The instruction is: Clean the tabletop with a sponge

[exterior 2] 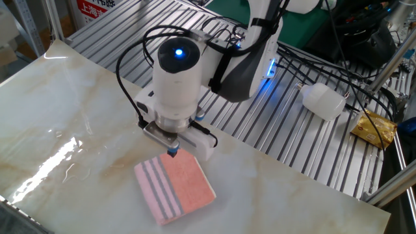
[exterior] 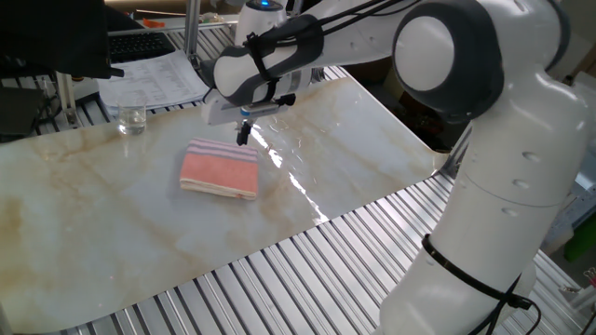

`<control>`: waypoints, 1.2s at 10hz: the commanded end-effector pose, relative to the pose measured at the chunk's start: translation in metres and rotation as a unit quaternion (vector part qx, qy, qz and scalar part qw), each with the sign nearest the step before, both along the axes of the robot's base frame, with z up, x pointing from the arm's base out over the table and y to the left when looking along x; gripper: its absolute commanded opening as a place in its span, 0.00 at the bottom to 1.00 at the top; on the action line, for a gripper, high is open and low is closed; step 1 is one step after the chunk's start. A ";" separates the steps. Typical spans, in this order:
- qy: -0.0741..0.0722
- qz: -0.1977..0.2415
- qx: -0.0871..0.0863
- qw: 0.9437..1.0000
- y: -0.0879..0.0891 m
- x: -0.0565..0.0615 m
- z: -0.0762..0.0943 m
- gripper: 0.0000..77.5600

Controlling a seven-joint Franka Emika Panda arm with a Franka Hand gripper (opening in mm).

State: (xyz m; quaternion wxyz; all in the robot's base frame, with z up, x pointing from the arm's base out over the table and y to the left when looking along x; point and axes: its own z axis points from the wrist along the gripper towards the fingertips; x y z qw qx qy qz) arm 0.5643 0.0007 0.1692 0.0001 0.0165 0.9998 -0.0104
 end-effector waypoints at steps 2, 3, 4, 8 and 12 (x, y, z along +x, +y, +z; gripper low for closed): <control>-0.003 -0.002 0.000 1.000 0.000 0.008 -0.002 0.00; -0.003 -0.003 0.000 1.000 -0.001 0.009 -0.003 0.00; -0.003 -0.003 0.000 1.000 -0.001 0.010 -0.004 0.00; -0.007 -0.002 0.002 1.000 0.001 0.013 -0.014 0.00; -0.013 -0.002 0.007 1.000 0.004 0.016 -0.025 0.00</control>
